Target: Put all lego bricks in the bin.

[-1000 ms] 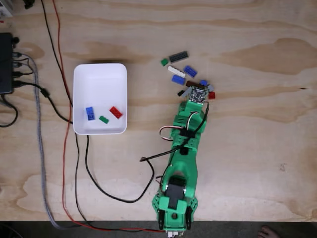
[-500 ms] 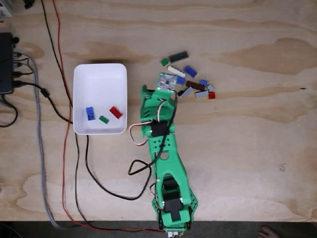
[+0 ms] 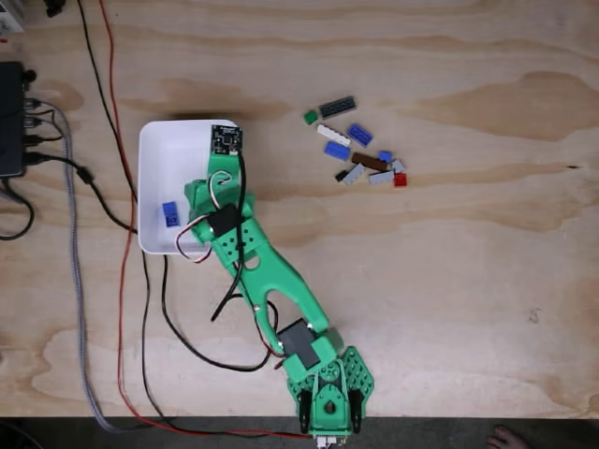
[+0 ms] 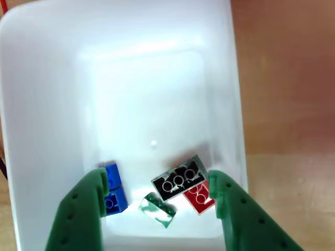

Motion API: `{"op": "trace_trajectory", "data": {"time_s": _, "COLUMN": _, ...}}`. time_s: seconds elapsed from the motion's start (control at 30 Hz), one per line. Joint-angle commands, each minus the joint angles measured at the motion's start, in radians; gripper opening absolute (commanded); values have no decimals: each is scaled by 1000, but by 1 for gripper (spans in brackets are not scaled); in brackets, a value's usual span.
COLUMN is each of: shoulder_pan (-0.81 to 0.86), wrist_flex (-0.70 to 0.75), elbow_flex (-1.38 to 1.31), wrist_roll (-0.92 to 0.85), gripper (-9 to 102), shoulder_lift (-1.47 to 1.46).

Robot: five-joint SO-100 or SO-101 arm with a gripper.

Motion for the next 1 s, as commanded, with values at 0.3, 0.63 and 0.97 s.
{"op": "trace_trajectory", "data": {"time_s": 0.3, "shoulder_pan": 718, "wrist_flex": -557, "elbow_flex": 907, "wrist_roll": -549, "gripper": 20, "shoulder_lift": 629}}
{"op": "trace_trajectory", "data": {"time_s": 0.63, "shoulder_pan": 652, "wrist_flex": -815, "elbow_flex": 798, "wrist_roll": -500, "gripper": 22, "shoulder_lift": 190}}
{"op": "trace_trajectory", "data": {"time_s": 0.97, "shoulder_pan": 663, "wrist_flex": -821, "elbow_flex": 606, "wrist_roll": -515, "gripper": 21, "shoulder_lift": -20}}
